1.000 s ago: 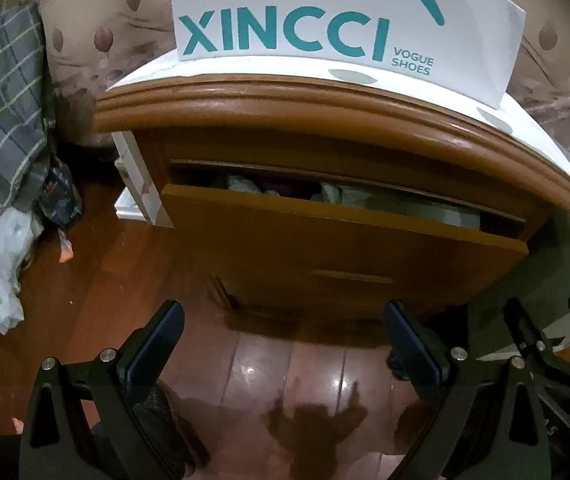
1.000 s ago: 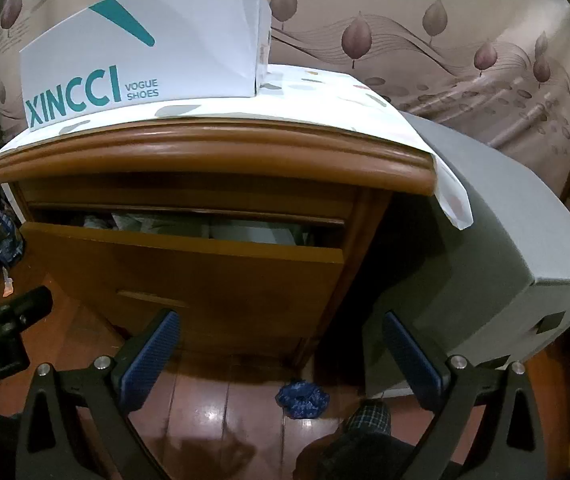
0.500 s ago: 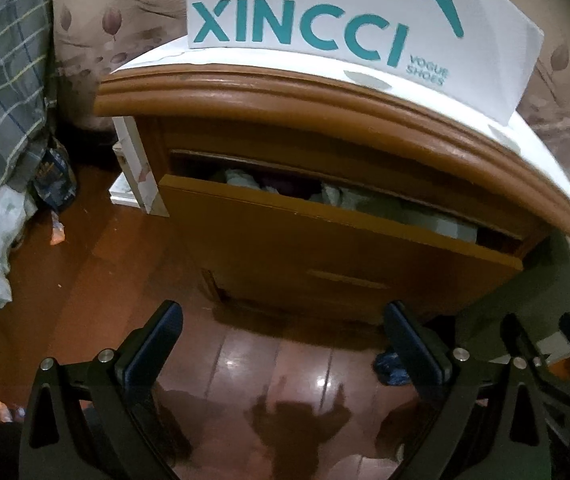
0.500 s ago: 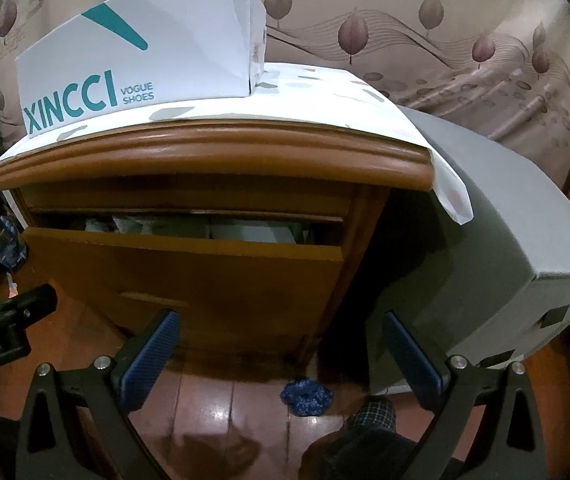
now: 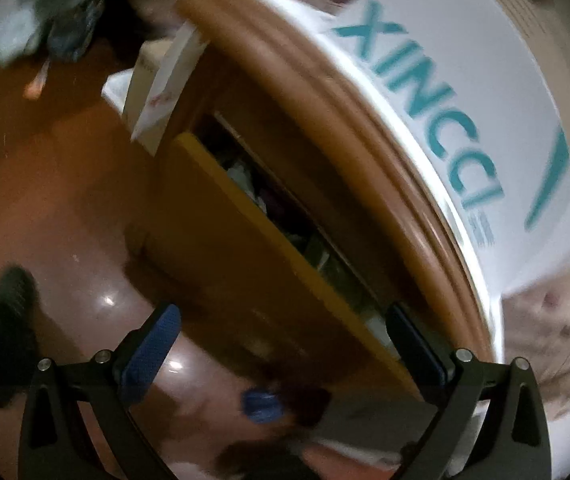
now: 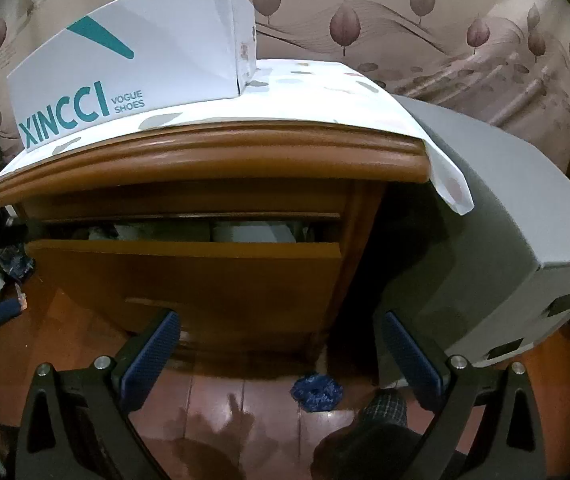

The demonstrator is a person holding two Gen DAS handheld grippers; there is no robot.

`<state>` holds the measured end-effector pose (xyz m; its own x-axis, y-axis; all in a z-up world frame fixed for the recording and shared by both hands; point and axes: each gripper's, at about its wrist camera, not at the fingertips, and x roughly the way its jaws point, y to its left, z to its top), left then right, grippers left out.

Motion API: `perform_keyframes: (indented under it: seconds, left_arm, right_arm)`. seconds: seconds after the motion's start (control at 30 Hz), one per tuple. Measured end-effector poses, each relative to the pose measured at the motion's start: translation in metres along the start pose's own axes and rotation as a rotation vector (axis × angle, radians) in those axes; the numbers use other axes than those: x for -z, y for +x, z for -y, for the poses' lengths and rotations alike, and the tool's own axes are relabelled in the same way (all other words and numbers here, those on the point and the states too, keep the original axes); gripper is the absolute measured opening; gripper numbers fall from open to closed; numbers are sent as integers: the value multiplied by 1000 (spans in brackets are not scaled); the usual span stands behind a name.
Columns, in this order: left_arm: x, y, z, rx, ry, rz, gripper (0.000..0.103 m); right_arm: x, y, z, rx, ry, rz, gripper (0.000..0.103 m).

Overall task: Take underwear out of drawer
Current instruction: 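Hook the drawer front with the left gripper and pull the drawer open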

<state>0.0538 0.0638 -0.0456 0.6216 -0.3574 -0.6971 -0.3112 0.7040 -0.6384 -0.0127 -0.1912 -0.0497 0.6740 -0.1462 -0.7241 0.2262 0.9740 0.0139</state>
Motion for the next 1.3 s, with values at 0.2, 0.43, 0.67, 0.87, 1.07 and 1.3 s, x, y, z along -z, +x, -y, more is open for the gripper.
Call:
perform_keyframes:
  seconds: [0.2,0.43,0.67,0.87,1.07,1.3]
  left_arm:
    - [-5,33,-17,-13,-107,-49,102]
    - [-11,56,-23,-32,-132,-50,102]
    - [-4,57,-26,-33,-172,-27,103]
    - [5,58,-33,-19,-273,-18,103]
    - [7,56,-34,-24,-264,8,103]
    - [8,49,-33,-68,-226,-10,103]
  right_arm:
    - [0,2,7,-8,22,-15,103]
    - [-1,1,7,-27,25,-17,103]
    - [-1,0,5,-36,23,-21,103]
    - [-4,-3,8,-5,29,0,103]
    - [-7,-6,9,5,22,18,103]
    - [-10,-9,12,10,18,34,103]
